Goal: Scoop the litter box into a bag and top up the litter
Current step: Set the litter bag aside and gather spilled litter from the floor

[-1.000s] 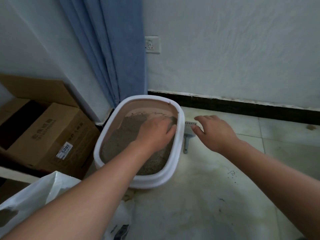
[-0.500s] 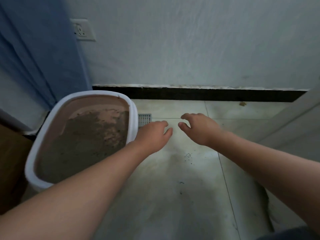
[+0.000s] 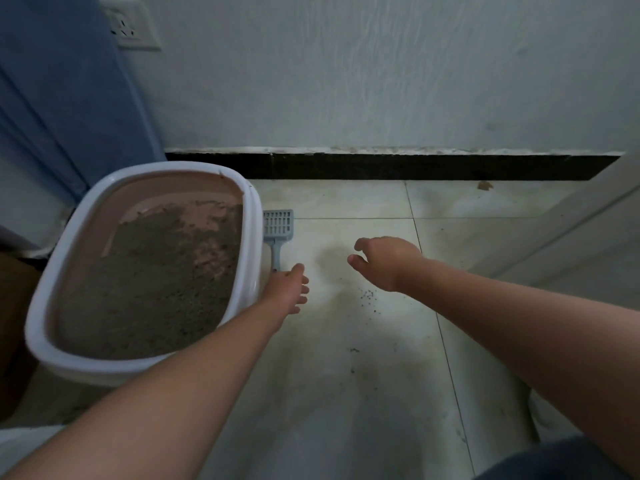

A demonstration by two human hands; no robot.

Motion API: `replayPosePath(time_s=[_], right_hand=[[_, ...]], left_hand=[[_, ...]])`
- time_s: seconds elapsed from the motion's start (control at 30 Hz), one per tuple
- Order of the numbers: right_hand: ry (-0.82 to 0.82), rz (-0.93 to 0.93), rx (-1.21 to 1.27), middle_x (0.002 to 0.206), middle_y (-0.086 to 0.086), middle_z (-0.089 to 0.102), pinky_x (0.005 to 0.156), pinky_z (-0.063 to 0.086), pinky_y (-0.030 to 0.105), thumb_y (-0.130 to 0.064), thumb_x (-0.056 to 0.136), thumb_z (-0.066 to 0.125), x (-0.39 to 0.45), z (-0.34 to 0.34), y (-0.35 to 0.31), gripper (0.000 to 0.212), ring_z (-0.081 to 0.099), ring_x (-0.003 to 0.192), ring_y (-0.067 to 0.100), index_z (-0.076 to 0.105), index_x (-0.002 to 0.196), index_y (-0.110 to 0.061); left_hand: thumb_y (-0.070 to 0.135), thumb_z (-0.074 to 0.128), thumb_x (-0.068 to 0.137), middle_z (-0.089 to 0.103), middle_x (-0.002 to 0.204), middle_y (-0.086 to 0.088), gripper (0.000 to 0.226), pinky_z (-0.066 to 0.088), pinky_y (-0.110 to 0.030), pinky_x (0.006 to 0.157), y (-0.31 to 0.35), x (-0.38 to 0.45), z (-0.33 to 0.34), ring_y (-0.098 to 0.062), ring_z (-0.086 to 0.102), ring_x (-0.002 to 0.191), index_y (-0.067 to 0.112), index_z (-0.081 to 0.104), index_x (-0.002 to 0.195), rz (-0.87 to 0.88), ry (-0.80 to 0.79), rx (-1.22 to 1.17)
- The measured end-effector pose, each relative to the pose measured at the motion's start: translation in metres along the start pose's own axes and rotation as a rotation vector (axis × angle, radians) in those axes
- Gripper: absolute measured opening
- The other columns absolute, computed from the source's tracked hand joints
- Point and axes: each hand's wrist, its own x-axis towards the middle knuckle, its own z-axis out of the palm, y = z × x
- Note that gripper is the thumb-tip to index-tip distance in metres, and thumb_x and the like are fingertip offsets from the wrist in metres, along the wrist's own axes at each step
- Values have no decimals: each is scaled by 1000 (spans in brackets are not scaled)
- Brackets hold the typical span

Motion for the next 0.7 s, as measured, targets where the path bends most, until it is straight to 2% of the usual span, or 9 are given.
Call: replayPosePath(time_s=[0.07,0.2,0.33,0.43,0.53,0.6,0.7], right_hand=[[-22,21,-36,113,7,65,81,49,37,-50,100,30,-3,11,8,49,60,103,28,53,126,-15],[-51,87,-69,111,9,65,74,44,34,-46,101,32,-7,34,30,44,59,101,29,55,122,-16],[-12,144,-30,100,11,66,66,38,30,-33,102,37,0,51,45,30,53,80,26,59,106,-14],[48,245,117,105,8,68,72,42,29,-27,99,45,8,72,44,24,59,91,27,62,112,-17],[64,261,196,116,4,67,87,48,31,-28,95,52,16,96,37,31,60,107,26,61,123,-18],[79,285,221,113,3,68,89,49,32,-28,92,55,21,111,34,31,61,106,25,63,121,-18],[136,339,235,98,5,67,78,52,33,-25,89,54,30,134,29,21,63,93,26,66,104,-17]], left_hand=[[41,41,99,68,95,-9,40,51,-35,79,-5,4,10,-23,65,79,8,64,100,-59,-69,-149],[47,33,101,67,112,-12,50,51,-40,90,-20,10,31,-26,66,95,7,63,105,-139,-190,-392],[49,27,102,63,117,-15,56,45,-44,102,-16,20,33,-31,61,106,5,57,120,-170,-235,-699],[51,29,100,64,121,-16,59,46,-44,100,-15,27,35,-31,63,104,3,59,118,-211,-274,-867],[50,32,99,66,122,-16,59,46,-44,101,-20,30,44,-31,63,106,2,61,117,-247,-327,-979],[51,32,98,68,118,-16,61,45,-44,102,-24,28,54,-32,64,108,1,62,117,-267,-360,-1061],[53,31,97,71,111,-18,66,47,-44,99,-28,25,70,-33,64,107,0,63,117,-290,-395,-1134]])
